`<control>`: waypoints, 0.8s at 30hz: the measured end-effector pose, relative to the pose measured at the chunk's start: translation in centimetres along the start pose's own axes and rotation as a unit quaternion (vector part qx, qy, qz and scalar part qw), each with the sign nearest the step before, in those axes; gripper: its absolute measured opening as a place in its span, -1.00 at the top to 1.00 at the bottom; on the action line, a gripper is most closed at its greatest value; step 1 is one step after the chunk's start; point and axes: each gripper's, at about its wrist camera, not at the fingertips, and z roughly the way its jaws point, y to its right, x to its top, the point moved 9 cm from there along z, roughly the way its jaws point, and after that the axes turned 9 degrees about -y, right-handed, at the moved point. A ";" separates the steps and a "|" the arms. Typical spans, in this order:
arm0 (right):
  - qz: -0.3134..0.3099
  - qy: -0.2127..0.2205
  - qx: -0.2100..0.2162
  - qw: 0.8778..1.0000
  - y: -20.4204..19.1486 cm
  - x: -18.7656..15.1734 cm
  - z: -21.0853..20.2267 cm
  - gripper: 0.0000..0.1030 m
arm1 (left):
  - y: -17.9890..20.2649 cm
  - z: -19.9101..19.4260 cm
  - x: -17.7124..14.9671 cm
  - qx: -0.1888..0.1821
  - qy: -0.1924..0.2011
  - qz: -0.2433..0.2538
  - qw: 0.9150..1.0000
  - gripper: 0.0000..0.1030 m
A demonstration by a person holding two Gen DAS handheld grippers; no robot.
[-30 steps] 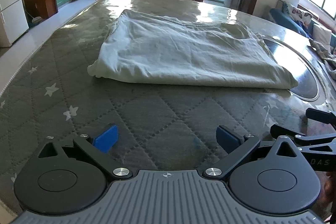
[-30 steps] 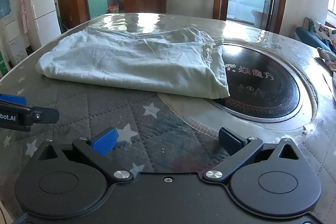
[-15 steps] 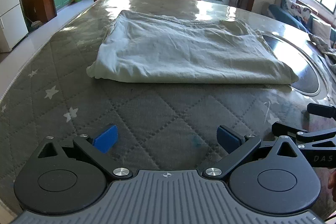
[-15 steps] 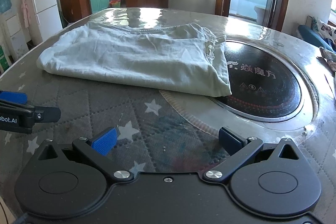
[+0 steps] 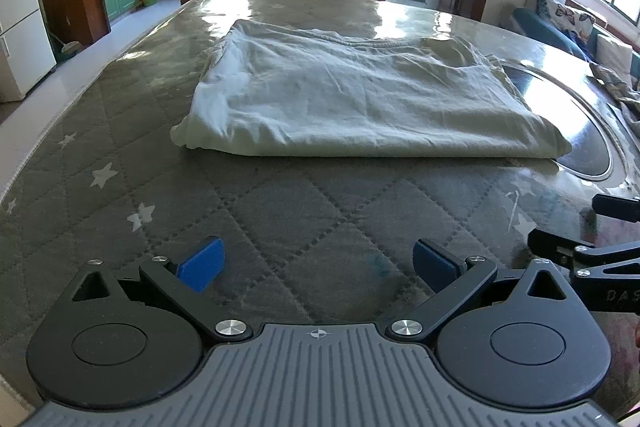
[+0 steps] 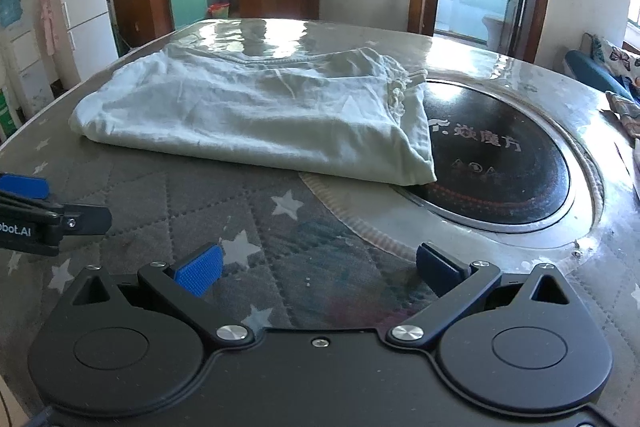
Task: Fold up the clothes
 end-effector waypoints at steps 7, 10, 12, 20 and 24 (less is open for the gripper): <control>-0.007 0.011 -0.023 1.000 1.9 0.0 -0.8 -1.00 | -0.4 -0.1 0.0 -0.001 -0.003 -0.007 1.000 -0.97; -0.002 0.010 -0.030 1.000 3.2 -0.3 -1.0 -1.00 | -0.8 -0.2 0.0 -0.004 -0.005 -0.013 1.000 -0.97; 0.002 0.009 -0.037 0.999 4.0 -0.4 -1.1 -1.00 | -1.4 -0.3 0.1 -0.002 -0.006 -0.020 1.000 -0.97; 0.035 0.016 -0.089 0.995 11.3 -1.4 -2.0 -1.00 | -4.8 -0.9 0.8 0.020 0.004 -0.047 0.999 -0.97; 0.058 0.010 -0.116 0.992 15.5 -1.9 -2.1 -1.00 | -6.9 -1.3 1.4 0.042 0.013 -0.057 0.997 -0.97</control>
